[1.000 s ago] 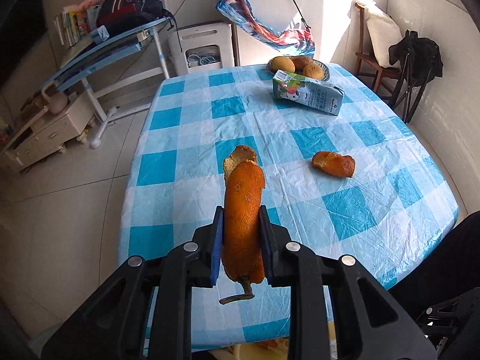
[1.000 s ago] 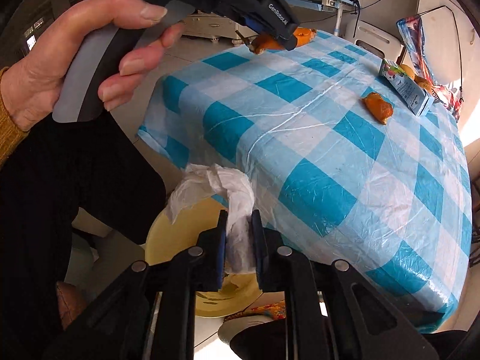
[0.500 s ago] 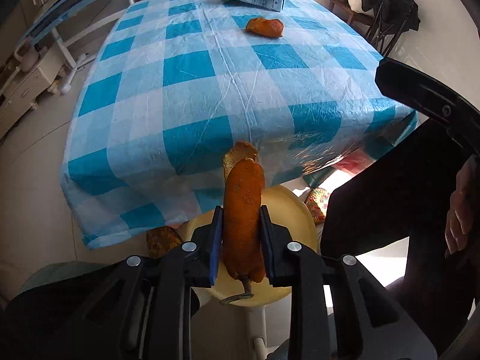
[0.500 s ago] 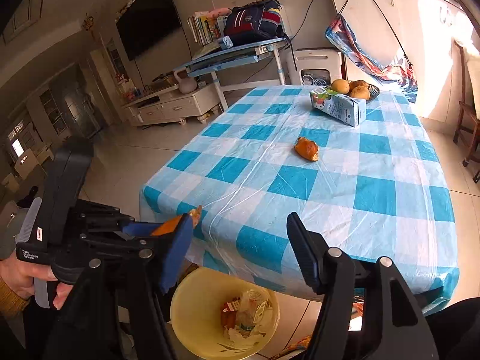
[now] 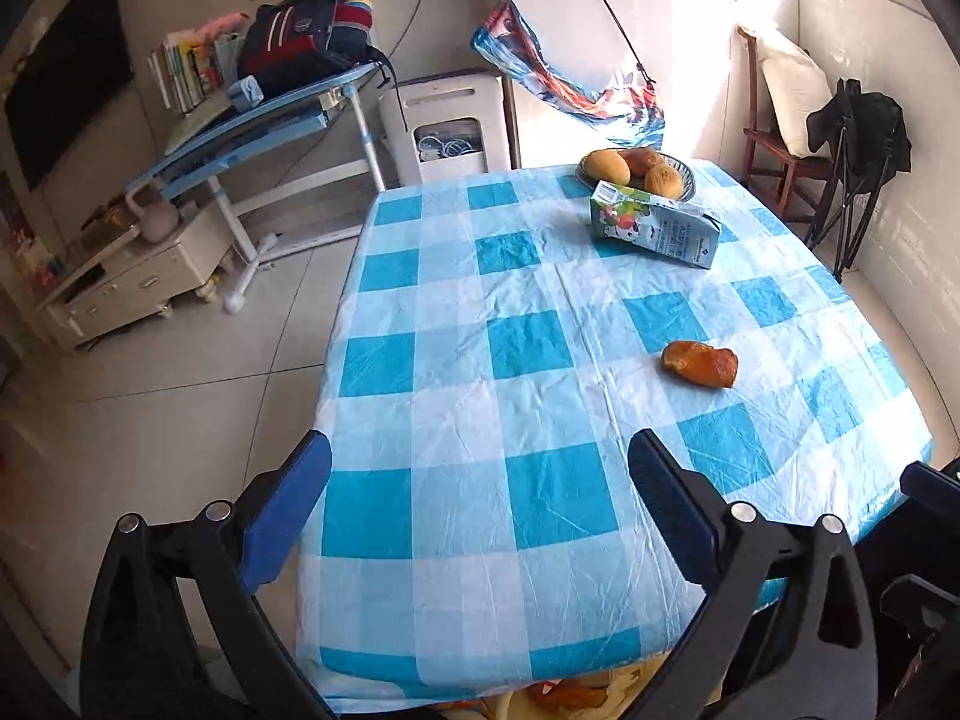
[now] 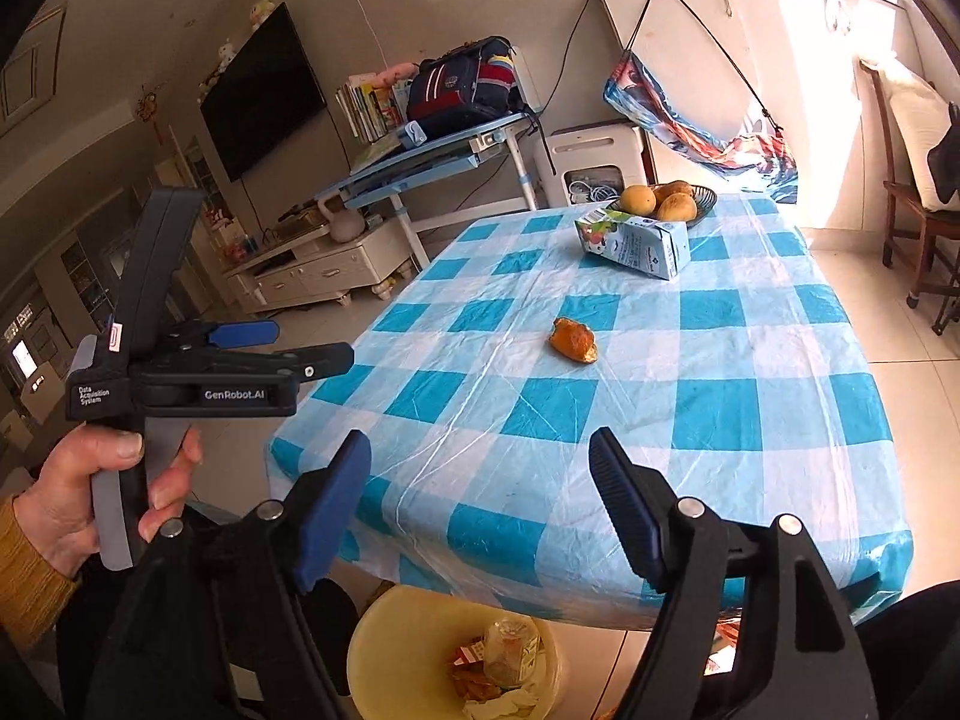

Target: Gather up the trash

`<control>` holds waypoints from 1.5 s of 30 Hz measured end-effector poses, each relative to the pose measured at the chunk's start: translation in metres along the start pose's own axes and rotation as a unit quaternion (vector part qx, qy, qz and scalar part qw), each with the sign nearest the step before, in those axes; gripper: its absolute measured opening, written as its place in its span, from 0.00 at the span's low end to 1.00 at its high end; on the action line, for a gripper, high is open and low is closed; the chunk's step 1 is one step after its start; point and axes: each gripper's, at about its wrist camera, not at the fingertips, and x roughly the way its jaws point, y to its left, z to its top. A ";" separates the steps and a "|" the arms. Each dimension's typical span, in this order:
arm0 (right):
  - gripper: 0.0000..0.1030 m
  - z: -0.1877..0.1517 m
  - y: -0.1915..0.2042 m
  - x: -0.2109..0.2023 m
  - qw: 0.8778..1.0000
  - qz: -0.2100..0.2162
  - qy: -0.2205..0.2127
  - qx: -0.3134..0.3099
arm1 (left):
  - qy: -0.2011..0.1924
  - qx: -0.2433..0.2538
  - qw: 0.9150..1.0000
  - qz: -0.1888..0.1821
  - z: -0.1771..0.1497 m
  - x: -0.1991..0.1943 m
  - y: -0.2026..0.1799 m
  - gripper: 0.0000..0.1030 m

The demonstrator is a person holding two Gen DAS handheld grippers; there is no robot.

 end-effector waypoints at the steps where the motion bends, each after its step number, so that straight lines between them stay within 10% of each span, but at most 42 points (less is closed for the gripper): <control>1: 0.71 0.000 0.000 0.003 1.000 -0.002 0.004 -0.001 | 0.003 -0.004 1.000 -0.002 0.015 0.020 0.003 0.93; 12: 0.72 0.002 -0.006 0.033 0.999 -0.019 0.036 -0.018 | 0.082 -0.027 0.993 -0.076 0.070 0.181 -0.011 0.93; 45: 0.75 -0.034 0.087 0.036 0.983 -0.011 0.066 -0.170 | 0.064 -0.016 0.996 -0.065 0.069 0.185 -0.021 0.94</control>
